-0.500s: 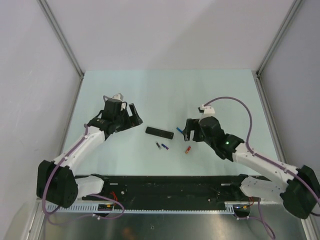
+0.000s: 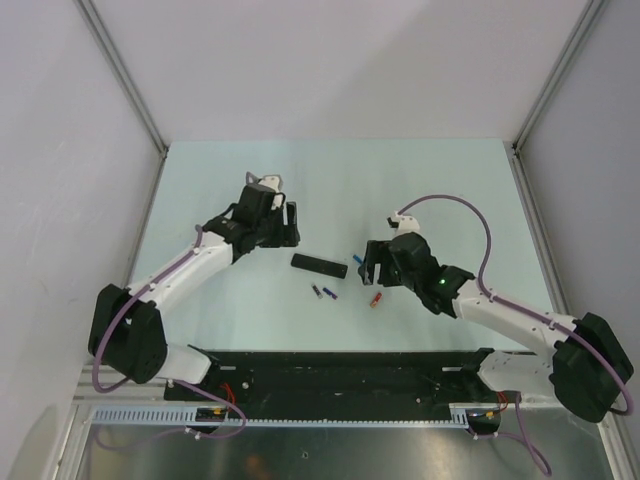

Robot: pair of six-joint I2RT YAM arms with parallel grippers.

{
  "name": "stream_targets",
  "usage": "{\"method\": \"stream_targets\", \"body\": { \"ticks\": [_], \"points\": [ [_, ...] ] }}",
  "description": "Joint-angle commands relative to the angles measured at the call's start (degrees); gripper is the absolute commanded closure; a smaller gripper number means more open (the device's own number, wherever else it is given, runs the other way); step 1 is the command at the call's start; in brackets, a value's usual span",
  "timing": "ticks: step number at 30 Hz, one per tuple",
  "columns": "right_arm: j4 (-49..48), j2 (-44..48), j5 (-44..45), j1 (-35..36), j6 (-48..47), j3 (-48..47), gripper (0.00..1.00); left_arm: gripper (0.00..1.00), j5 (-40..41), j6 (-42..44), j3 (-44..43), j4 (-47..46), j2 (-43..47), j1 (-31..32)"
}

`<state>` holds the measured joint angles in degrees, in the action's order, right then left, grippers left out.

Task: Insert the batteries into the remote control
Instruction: Adjust the remote control at the center of the board.

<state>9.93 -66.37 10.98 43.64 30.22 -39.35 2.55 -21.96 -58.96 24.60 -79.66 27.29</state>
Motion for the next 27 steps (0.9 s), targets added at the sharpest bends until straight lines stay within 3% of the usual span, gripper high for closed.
{"method": "stream_targets", "body": {
  "ticks": [1, 3, 16, 23, 27],
  "points": [
    [-7.8, -4.19, -2.54, 1.62, 2.3, -1.96, 0.25, 0.26, 4.66, -1.86, -1.51, -0.43, -1.11, -2.06],
    [-9.4, -6.22, -3.94, 1.54, 3.26, -1.96, 0.3, 0.36, 5.62, -3.09, -1.51, -0.43, -2.95, -3.38],
    [-24.34, -22.22, -12.74, -0.74, 9.6, -3.8, 0.38, 0.5, 0.97, -9.24, 0.42, -7.37, -10.6, -6.46],
    [-26.37, -26.44, -12.74, -1.89, 11.18, -4.24, 0.56, 0.67, -0.7, -10.56, 0.51, -9.31, -13.59, -7.43],
    [-26.02, -27.67, -12.65, -2.33, 11.36, -4.33, 0.59, 0.68, -0.52, -11.35, 0.25, -9.66, -14.82, -8.04]
  ]
}}
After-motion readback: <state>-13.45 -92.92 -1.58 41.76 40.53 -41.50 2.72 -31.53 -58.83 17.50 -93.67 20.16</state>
